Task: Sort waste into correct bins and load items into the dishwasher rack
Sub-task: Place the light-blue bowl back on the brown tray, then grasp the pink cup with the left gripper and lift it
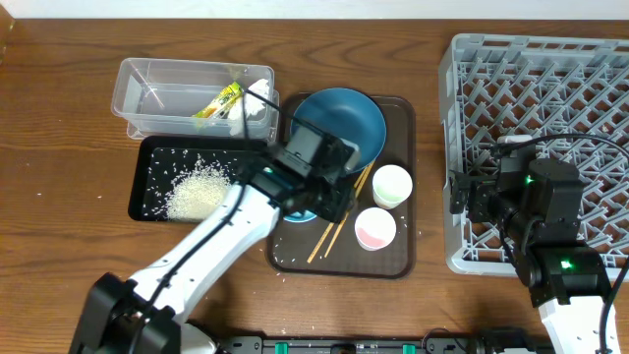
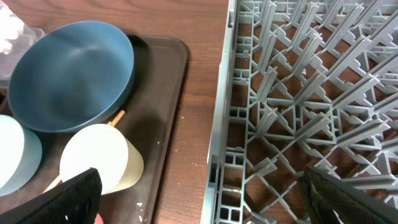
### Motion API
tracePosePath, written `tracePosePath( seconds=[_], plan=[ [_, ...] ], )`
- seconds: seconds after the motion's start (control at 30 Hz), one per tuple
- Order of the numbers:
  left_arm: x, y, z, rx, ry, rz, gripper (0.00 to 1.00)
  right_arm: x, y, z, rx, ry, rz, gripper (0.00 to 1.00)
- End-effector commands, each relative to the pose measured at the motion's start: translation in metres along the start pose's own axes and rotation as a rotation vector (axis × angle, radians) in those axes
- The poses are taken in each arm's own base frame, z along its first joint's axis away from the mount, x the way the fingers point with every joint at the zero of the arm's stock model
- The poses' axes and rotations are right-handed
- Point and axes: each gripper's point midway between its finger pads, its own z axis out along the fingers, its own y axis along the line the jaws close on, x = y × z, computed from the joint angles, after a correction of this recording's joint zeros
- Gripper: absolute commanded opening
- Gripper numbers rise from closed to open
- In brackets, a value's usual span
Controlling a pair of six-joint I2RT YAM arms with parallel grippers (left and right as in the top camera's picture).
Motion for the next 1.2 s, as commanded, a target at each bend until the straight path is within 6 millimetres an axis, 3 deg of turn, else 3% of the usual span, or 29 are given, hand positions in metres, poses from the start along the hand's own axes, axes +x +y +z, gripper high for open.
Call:
tracePosePath(
  seconds=[0.0, 0.2, 0.3, 0.37, 0.4, 0.6, 0.83, 0.9, 1.03, 1.17],
  plan=[
    [0.013, -0.018, 0.020, 0.037, 0.070, 0.038, 0.51, -0.008, 0.003, -0.004, -0.010, -0.019, 0.016, 0.99],
    [0.034, -0.031, 0.059, 0.035, 0.167, 0.053, 0.48, -0.007, 0.003, -0.004, -0.009, -0.016, 0.016, 0.99],
    [0.039, -0.025, 0.068, 0.003, 0.188, 0.052, 0.20, -0.006, 0.003, -0.004, -0.009, -0.012, 0.017, 0.99],
    [0.037, -0.021, 0.066, -0.010, 0.183, 0.038, 0.06, -0.006, 0.003, -0.004, -0.009, -0.010, 0.017, 0.99],
    [0.035, -0.020, 0.062, -0.011, 0.174, 0.033, 0.06, -0.006, 0.003, -0.004, -0.009, -0.010, 0.017, 0.99],
    [0.009, -0.008, 0.018, -0.016, 0.051, -0.053, 0.06, -0.005, 0.002, -0.004, -0.004, -0.007, 0.016, 0.99],
    [-0.046, 0.010, -0.053, 0.154, -0.206, -0.244, 0.06, -0.009, 0.006, 0.002, -0.029, -0.013, 0.013, 0.99],
    [-0.064, 0.012, -0.069, 0.273, -0.264, -0.310, 0.06, -0.010, 0.023, 0.006, -0.130, -0.012, -0.041, 0.99],
    [-0.090, 0.005, -0.097, 0.586, -0.310, -0.326, 0.06, -0.012, 0.079, 0.005, -0.485, -0.046, -0.222, 0.99],
    [-0.094, -0.006, -0.111, 0.854, -0.255, -0.269, 0.06, -0.013, 0.119, -0.006, -0.776, -0.115, -0.355, 0.99]
  ],
)
